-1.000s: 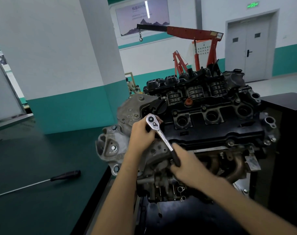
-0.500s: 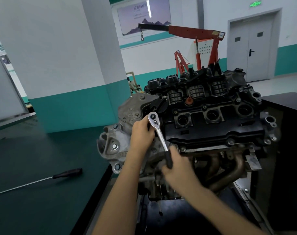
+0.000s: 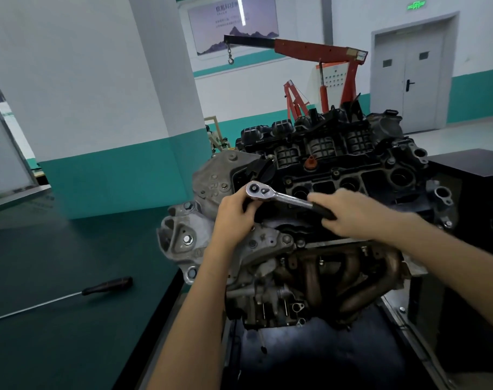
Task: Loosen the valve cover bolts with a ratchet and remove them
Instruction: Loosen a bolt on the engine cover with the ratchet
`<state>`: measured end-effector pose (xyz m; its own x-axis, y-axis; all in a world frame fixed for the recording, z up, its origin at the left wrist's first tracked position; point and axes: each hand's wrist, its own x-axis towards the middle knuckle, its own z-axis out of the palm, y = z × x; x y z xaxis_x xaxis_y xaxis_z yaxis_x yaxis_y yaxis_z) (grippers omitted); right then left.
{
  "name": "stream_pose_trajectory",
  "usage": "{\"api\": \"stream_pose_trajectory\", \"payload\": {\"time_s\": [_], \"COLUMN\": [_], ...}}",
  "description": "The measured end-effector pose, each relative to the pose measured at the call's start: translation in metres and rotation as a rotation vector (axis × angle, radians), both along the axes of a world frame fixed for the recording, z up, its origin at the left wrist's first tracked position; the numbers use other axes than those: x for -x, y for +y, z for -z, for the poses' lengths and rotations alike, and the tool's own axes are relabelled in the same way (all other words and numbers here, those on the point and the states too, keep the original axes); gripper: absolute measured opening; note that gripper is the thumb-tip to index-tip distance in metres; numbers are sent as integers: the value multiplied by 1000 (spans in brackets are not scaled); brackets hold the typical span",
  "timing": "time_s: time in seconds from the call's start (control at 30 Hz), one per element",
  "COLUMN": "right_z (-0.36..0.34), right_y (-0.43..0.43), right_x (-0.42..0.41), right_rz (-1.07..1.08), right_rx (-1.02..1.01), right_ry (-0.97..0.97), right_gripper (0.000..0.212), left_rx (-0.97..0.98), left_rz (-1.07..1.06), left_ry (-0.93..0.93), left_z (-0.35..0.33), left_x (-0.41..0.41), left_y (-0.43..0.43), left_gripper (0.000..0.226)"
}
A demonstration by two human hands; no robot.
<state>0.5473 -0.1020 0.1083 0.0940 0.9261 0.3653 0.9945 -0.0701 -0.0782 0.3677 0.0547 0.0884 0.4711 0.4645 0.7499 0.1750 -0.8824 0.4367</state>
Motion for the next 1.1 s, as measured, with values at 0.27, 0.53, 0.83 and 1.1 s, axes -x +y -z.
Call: {"api": "stream_pose_trajectory", "payload": {"time_s": [0.27,0.53,0.83,1.1], "right_z": [74,90,-2,73], "right_y": [1,25,-1,4], "right_x": [91,138,9,112], "right_rz": [-27,27,69,-4], "right_rx": [-184,-263,-54,-209], "right_ry": [686,838,-99,746], "right_gripper": [22,43,34,24], "left_rx": [30,88,-2,65], "left_rz": [-162,-71,-15,-152], "left_ry": [-1,-15,-19,-17], "left_z": [3,3,0,2], "left_x": [-4,-2,0,-4], "left_y": [-1,0,-1,1], "left_gripper": [16,17,20,20]}}
